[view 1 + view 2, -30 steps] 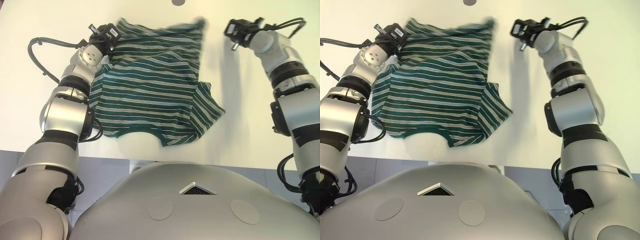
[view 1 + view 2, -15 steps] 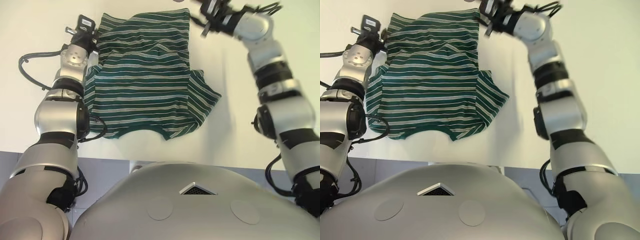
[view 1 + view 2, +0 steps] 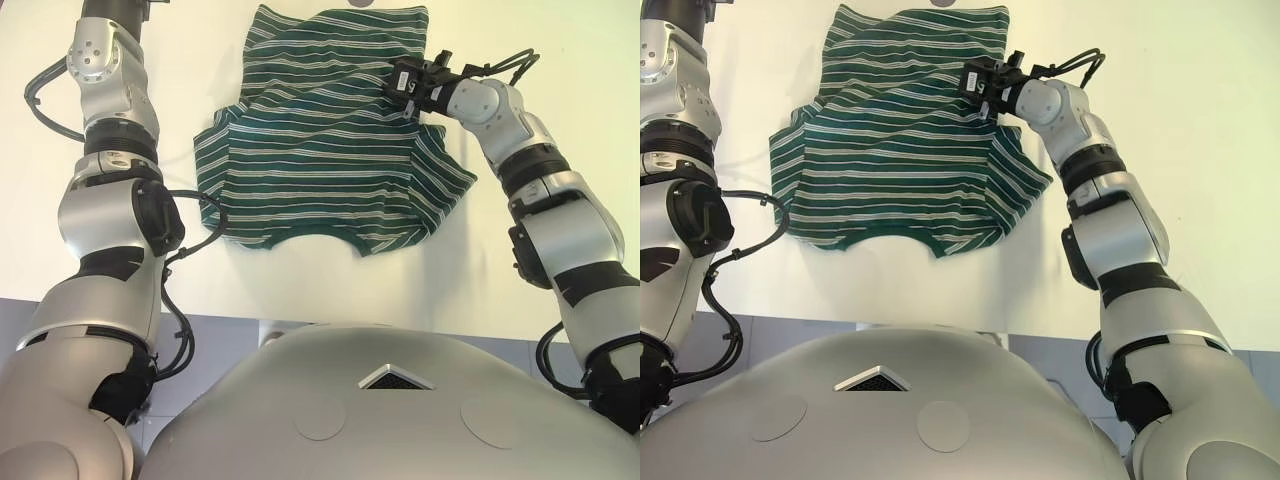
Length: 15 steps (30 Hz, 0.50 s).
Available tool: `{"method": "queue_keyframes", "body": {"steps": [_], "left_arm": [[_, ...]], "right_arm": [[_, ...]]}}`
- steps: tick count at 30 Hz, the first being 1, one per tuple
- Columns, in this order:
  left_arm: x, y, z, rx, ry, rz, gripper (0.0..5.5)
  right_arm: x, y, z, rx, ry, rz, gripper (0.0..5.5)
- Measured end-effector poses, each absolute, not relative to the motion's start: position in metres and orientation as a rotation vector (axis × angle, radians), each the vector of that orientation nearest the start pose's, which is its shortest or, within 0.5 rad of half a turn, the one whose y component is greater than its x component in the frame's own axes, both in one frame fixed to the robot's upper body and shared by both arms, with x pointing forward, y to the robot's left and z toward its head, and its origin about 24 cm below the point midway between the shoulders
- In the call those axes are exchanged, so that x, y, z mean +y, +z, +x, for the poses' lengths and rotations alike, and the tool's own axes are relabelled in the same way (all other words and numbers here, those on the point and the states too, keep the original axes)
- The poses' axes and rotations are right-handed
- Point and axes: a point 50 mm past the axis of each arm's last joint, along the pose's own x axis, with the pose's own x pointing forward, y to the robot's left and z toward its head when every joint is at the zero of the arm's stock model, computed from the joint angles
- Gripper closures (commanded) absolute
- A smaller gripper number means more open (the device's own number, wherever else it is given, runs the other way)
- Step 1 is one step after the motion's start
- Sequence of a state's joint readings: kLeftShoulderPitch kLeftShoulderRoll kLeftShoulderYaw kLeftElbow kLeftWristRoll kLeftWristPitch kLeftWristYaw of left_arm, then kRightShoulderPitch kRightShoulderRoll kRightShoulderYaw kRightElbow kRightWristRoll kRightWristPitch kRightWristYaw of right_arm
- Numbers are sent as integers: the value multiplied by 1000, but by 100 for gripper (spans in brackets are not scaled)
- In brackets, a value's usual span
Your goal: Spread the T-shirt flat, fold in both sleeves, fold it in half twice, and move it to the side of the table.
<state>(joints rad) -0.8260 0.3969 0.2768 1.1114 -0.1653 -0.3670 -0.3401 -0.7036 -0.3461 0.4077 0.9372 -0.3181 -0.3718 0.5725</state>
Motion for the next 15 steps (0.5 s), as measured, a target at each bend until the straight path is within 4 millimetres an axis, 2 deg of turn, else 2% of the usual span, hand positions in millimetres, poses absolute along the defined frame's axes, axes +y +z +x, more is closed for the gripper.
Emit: {"method": "queue_keyframes", "body": {"steps": [2,3,5,6,9,11,13,14,15], "left_arm": [[255,113,373,-156,-48,41,357],[252,112,371,-164,-77,47,357],[245,112,366,-192,-150,57,357],[240,110,361,-195,-217,82,357],[225,110,342,-206,-408,143,357],[214,111,321,-200,-576,193,357],[209,109,297,-157,-720,252,357],[206,107,280,-113,-818,295,357],[205,104,270,-80,-866,311,357]], "right_arm": [[-127,42,338,121,964,-847,366],[-127,53,343,68,913,-827,366],[-133,85,354,-60,765,-782,366],[-141,112,362,-155,673,-758,366],[-150,151,360,-287,598,-698,366],[-154,151,343,-256,713,-682,366],[-162,131,315,-131,907,-701,366],[-168,118,295,-26,1037,-709,366],[-173,111,286,33,1094,-712,366]]}}
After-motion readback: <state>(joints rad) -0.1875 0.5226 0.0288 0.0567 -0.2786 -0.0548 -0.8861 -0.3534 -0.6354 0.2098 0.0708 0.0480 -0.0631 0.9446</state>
